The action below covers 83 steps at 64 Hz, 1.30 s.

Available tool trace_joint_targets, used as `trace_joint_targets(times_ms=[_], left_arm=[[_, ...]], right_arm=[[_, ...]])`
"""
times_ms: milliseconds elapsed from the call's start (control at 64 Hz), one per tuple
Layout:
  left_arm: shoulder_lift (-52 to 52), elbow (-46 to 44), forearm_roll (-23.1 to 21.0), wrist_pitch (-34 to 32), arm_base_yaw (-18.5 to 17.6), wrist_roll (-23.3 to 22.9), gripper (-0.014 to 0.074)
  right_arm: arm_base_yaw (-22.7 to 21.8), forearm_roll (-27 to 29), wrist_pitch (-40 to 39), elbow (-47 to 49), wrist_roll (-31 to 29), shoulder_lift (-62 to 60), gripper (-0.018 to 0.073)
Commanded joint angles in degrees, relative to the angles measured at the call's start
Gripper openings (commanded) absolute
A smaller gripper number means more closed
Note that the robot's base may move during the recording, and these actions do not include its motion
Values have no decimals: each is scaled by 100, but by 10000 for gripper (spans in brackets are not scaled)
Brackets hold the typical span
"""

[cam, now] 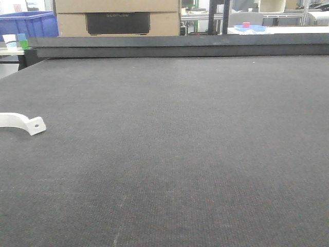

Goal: Grab PVC pipe and place in blue bin

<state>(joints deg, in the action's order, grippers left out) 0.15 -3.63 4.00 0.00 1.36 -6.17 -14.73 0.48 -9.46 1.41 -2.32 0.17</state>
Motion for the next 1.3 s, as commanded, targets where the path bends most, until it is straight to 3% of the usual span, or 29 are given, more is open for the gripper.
trace_joint_targets(times_ms=[0,109,235,375,532,750,985,1282], left_arm=[[-15,-529,145,151,18,-25,-111],[48,-1447,473,913,18,-25,-111],[580,-2398,627,1541,18,-25,-111],[1519,-3191,627,2120,18,-25,-111],[2642,-3893,517,3070,18,-25,-111],[3882,-4674,503,4569,-81,-25,-111],[4852,-4739,428,5096,-142,-25,-111],[5744,-4739,304,5121,-142,-25,-111]], right_arm=[[7,-48,298,502,-20,-17,-167],[7,-48,1416,1381,-20,-17,-167],[7,-48,2106,2244,-20,319,-167],[7,-48,2649,2880,-20,1122,-167],[7,-48,4126,3527,-20,2279,-167],[7,-48,5488,4031,-20,3980,-167],[7,-10,5584,4031,-20,5207,-167],[7,353,5240,4031,-20,5992,-167]])
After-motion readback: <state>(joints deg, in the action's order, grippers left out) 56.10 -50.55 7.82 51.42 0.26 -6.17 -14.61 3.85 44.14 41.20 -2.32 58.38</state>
